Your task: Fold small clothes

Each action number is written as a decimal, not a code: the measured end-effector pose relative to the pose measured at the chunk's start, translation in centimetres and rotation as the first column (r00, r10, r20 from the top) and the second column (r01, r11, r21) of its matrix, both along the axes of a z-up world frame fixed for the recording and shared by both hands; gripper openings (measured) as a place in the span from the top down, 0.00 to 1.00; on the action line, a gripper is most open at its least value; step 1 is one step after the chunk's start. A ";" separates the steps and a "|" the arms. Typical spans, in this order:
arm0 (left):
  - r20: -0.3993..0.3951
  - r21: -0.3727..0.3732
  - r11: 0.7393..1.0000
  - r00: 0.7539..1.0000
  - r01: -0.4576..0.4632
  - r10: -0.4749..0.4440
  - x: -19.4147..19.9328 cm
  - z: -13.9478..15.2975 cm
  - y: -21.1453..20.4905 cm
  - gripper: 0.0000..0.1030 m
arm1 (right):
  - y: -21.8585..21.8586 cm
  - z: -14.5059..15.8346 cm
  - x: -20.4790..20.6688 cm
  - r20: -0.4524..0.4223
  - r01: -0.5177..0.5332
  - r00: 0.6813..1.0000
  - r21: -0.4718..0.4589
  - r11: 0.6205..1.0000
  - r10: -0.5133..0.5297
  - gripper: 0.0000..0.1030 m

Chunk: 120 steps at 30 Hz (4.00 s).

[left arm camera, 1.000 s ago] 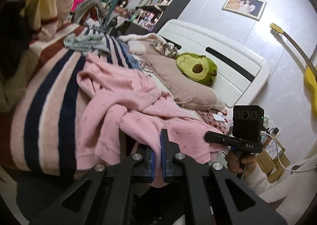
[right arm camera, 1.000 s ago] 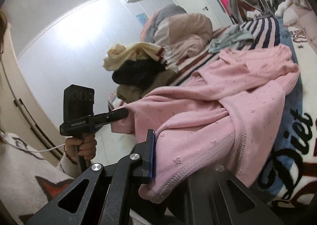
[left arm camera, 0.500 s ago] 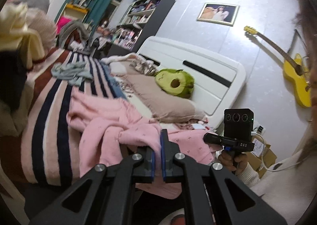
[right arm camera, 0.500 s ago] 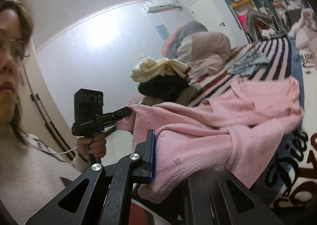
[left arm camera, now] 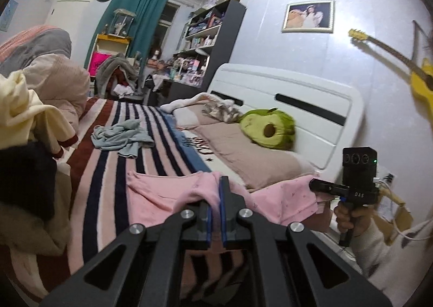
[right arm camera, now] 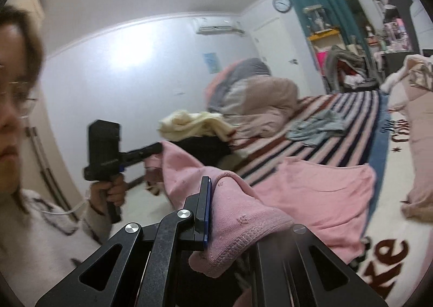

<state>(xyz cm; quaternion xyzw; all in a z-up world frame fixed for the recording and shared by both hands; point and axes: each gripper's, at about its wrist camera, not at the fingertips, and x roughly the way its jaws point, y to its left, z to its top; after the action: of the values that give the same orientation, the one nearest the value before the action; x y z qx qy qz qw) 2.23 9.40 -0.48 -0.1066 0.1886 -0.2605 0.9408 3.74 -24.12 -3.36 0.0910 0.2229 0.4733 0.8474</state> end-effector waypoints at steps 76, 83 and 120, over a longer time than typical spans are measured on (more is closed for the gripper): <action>-0.396 0.483 0.869 0.912 0.107 0.108 35.9 -15.8 -5.2 0.82 | 2.6 -13.8 31.6 -0.222 0.054 0.947 -0.603 0.796 -0.233 0.94; -0.357 0.419 0.908 0.924 0.031 0.134 33.4 -13.5 -2.7 0.63 | 1.2 -12.0 29.8 -0.182 0.115 0.947 -0.580 0.807 -0.266 0.91; -0.527 -0.073 0.951 0.821 -0.302 0.220 11.4 -17.6 4.6 0.47 | -7.8 -12.6 11.6 -0.523 0.258 0.805 -0.114 0.959 -0.279 0.37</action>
<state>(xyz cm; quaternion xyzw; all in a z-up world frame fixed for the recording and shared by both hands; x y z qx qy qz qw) 13.65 14.03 -18.09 -0.2686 0.3949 -0.1050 0.8723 15.37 -31.90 -15.95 0.2339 0.4436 0.3001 0.8115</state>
